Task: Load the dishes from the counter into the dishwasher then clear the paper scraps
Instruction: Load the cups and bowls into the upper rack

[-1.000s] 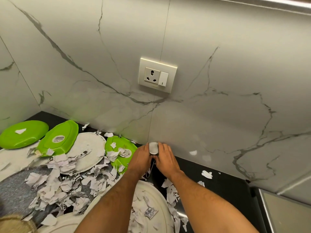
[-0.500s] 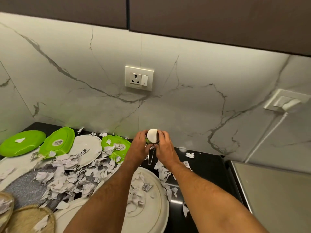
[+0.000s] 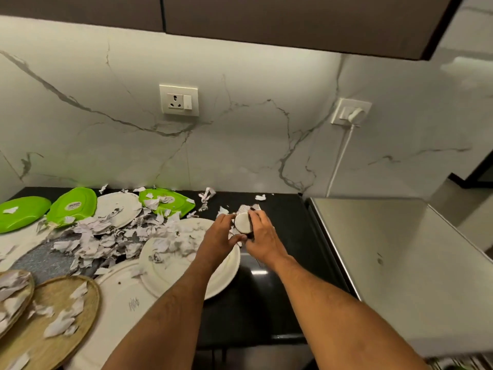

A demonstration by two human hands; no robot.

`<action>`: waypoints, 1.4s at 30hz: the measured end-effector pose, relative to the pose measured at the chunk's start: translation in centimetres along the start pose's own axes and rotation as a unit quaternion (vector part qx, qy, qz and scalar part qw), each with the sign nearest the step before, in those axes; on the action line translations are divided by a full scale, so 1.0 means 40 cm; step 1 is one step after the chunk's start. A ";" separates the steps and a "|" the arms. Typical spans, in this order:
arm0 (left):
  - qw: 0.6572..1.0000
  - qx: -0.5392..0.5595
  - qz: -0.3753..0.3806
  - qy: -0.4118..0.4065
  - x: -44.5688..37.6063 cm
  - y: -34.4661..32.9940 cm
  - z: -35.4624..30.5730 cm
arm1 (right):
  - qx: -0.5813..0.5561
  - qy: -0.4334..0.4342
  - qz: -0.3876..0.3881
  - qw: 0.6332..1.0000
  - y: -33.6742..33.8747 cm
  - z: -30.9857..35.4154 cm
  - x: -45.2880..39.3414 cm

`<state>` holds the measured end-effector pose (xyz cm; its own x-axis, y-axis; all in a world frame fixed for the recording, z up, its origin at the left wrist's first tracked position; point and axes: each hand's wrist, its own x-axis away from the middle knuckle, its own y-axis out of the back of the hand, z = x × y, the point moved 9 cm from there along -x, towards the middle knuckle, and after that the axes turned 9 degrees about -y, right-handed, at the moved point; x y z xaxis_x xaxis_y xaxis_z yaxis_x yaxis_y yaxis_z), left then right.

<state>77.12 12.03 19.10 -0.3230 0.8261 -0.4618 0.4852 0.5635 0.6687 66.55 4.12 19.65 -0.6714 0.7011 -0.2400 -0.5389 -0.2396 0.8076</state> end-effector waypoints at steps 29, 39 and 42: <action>0.865 0.049 0.405 -0.291 0.516 -0.997 -0.941 | 0.038 -0.294 -0.023 0.955 0.426 -0.869 1.106; 0.851 0.020 0.477 -0.220 0.602 -1.233 -0.925 | 0.022 -0.342 0.006 0.939 0.330 -1.092 1.201; 0.850 0.004 0.495 -0.179 0.614 -1.274 -0.870 | 0.007 -0.356 0.022 0.934 0.260 -1.147 1.200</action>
<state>16.17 3.89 -6.05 0.5140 0.8396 0.1758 0.3823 -0.4077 0.8293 5.37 4.47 -8.19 -0.1807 0.9611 0.2089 -0.5084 -0.2731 0.8167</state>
